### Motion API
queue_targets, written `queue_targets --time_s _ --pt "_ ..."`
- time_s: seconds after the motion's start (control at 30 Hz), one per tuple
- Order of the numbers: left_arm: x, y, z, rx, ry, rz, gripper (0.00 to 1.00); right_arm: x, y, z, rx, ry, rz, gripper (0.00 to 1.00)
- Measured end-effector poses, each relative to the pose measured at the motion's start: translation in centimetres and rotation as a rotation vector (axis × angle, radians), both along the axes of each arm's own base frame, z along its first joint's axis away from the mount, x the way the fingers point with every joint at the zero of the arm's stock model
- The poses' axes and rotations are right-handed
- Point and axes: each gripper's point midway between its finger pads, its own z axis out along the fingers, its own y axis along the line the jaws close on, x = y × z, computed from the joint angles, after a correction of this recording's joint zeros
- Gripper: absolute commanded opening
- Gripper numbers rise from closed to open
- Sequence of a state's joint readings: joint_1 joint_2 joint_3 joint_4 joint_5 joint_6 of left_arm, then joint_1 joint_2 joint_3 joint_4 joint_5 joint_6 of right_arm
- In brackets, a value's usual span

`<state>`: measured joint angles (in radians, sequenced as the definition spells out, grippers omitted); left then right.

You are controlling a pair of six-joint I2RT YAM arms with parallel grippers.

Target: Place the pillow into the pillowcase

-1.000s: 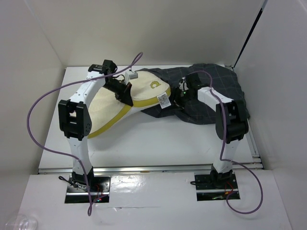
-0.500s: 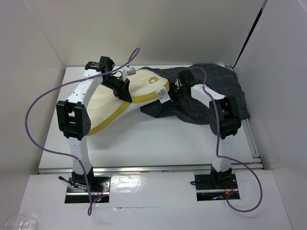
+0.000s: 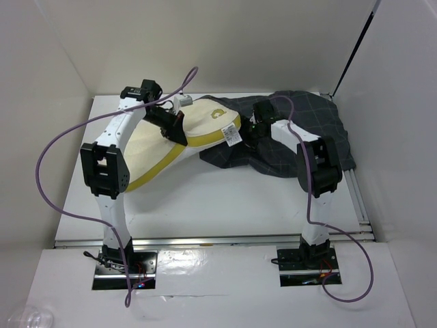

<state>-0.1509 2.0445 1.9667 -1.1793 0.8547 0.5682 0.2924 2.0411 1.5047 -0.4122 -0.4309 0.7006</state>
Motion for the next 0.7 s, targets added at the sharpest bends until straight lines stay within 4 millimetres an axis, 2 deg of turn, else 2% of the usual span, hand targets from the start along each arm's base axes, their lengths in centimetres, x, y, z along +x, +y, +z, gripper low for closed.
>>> queue_targets --time_s 0.13,0.37,0.7 --pt "0.1 -0.1 0.0 -0.007 0.009 -0.001 0.00 0.2 -0.1 -0.9 -0.017 -0.001 0.007 0.71" --pt "0.0 -0.2 -0.1 -0.012 0.021 0.000 0.00 -0.1 0.3 -4.2 -0.033 0.055 0.022 0.66" --pt "-0.4 -0.3 -0.8 -0.020 0.058 0.004 0.00 2.1 2.2 -3.2 0.000 -0.004 0.050 0.65"
